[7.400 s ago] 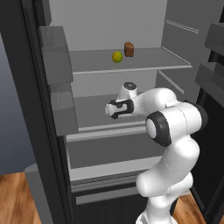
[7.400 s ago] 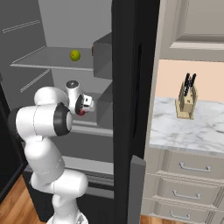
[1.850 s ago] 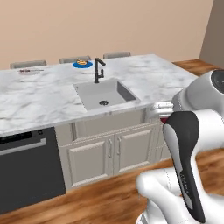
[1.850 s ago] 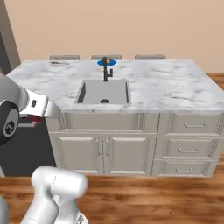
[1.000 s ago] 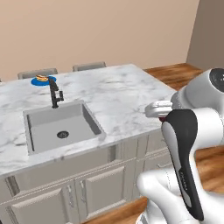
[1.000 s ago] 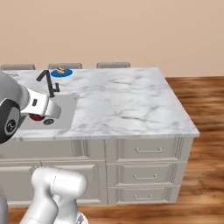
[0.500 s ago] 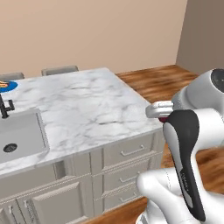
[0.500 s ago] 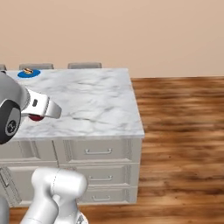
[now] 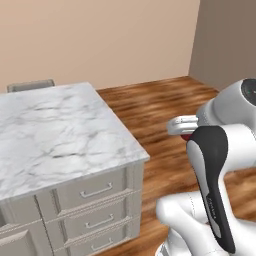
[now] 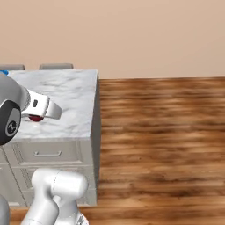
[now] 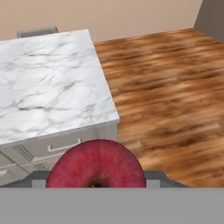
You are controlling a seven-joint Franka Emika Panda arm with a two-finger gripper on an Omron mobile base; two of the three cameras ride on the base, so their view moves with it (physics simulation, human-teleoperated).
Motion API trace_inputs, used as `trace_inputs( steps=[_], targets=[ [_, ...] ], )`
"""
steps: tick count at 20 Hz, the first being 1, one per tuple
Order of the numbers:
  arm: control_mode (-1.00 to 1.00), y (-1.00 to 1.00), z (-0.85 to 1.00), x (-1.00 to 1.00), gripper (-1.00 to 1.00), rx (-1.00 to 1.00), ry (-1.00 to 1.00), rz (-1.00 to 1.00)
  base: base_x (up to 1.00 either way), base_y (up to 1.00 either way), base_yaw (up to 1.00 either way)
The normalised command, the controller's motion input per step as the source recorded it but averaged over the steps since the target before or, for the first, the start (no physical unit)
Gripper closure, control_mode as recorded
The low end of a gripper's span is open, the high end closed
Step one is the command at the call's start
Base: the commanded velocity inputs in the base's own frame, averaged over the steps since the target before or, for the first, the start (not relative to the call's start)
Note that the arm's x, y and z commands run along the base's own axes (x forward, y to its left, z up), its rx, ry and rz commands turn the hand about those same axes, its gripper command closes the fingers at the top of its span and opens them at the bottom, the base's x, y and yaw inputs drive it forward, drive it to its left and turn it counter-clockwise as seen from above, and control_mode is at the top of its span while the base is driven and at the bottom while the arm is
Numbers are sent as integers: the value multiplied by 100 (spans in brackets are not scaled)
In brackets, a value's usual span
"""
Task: Pick up the apple and pear from the fridge and place one fruit on each plate on the dining counter.
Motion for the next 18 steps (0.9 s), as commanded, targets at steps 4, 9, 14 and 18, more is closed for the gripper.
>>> trace_inputs(
  steps=[4,9,14,18],
  targets=[
    [100,0,0,0,100,0,0,0,63,-100,11],
    [100,0,0,0,100,0,0,0,75,-100,36],
    [100,0,0,0,100,0,0,0,77,-100,44],
    [100,0,0,0,100,0,0,0,80,-100,43]
  ],
)
